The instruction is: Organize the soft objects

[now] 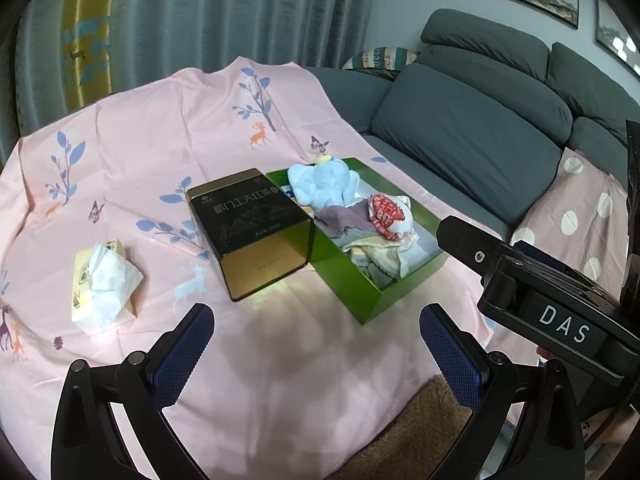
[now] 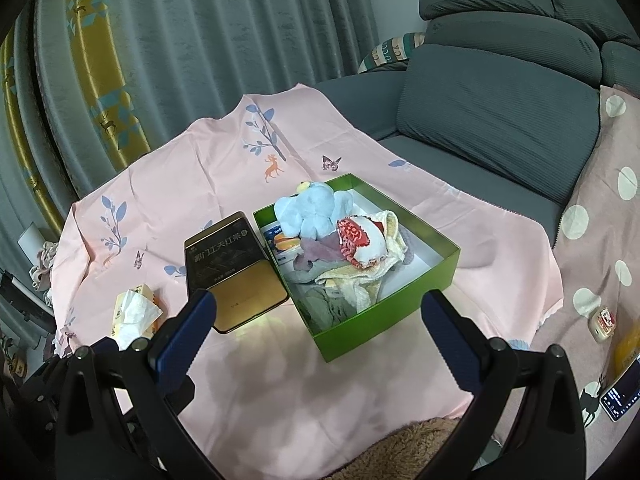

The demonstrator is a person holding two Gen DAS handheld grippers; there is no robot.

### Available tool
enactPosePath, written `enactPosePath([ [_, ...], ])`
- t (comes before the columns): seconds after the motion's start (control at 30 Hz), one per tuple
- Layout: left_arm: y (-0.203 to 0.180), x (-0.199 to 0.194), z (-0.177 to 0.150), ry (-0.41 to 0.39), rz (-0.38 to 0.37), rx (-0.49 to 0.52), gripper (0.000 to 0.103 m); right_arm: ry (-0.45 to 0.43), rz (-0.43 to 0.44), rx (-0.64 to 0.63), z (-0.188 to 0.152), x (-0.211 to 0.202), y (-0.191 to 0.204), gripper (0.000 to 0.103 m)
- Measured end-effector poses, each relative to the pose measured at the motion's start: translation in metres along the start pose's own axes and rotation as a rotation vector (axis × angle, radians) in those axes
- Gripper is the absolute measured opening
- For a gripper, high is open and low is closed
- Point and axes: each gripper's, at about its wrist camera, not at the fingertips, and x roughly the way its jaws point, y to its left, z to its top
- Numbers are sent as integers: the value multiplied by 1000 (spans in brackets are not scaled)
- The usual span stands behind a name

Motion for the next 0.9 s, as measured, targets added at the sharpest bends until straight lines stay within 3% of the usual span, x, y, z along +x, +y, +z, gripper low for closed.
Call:
enactPosePath([
  [0.9,-1,6,-6,-2,-12,1,102,12,-44,-2,-2,5,-3,102],
])
